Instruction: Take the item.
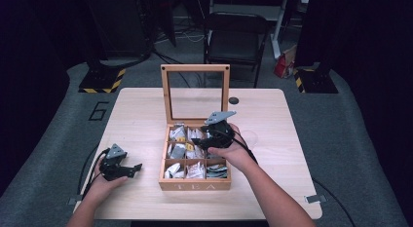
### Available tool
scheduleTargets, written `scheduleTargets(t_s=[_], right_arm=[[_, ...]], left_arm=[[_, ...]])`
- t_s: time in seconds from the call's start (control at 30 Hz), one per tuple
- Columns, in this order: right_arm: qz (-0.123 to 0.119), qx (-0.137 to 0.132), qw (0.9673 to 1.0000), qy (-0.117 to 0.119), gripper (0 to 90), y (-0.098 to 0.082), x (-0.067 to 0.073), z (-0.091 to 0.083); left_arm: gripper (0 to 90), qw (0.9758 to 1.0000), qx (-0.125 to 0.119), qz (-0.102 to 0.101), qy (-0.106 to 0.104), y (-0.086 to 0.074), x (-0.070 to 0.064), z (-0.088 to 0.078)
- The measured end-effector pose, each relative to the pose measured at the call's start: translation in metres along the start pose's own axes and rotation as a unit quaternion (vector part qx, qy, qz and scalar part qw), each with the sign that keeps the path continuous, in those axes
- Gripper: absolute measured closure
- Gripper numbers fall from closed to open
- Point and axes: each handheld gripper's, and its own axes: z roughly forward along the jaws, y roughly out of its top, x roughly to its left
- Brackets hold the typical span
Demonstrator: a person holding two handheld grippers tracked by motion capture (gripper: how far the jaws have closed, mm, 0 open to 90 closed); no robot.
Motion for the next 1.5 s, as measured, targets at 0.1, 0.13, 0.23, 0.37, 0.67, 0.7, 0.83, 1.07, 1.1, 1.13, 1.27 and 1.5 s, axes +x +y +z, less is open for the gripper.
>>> scheduleTargets(t_s=[0.1,0.13,0.23,0.37,0.67,0.7,0.83,1.07,1.1,1.13,1.27,1.5], right_arm=[[0.001,-0.001,1.0000,0.004,40.3,0.000,0.001,0.005],[0.001,-0.001,1.0000,0.004,40.3,0.000,0.001,0.005],[0.001,0.002,1.0000,0.007,41.6,0.000,0.003,0.009],[-0.001,0.006,0.9999,0.010,43.1,0.001,0.003,0.013],[0.001,0.013,0.9997,0.019,45.0,0.001,0.006,0.023],[0.000,0.014,0.9997,0.021,45.1,0.001,0.006,0.024],[-0.006,0.014,0.9996,0.025,45.5,0.002,0.008,0.028],[-0.008,0.021,0.9994,0.025,45.5,0.001,0.010,0.035],[-0.010,0.022,0.9994,0.024,45.6,0.001,0.009,0.036],[-0.010,0.022,0.9994,0.024,45.6,0.001,0.009,0.036],[-0.007,0.025,0.9994,0.023,45.8,0.001,0.008,0.038],[0.000,0.030,0.9992,0.029,46.6,0.001,0.008,0.044]], left_arm=[[13.1,1.0000,0.000,0.001,0.000,0.000,0.000,0.000],[13.1,1.0000,0.000,0.001,0.000,0.000,0.000,0.000],[13.1,1.0000,0.000,0.000,0.000,0.000,0.000,0.000],[13.1,1.0000,0.000,0.001,0.000,0.000,0.000,0.000],[13.1,1.0000,0.000,0.003,0.002,0.000,0.000,0.000],[13.1,1.0000,0.000,-0.001,0.000,0.000,0.000,0.000],[13.1,1.0000,0.001,0.004,0.002,0.000,0.000,0.000],[13.1,1.0000,-0.001,0.004,0.002,0.000,0.001,0.000],[13.1,1.0000,-0.001,0.002,0.001,0.000,0.000,0.000],[13.1,1.0000,-0.001,0.004,0.002,0.000,0.001,0.000],[13.1,1.0000,-0.002,0.002,0.000,0.000,0.000,0.000],[13.1,1.0000,-0.003,-0.001,-0.001,0.000,0.000,0.001]])
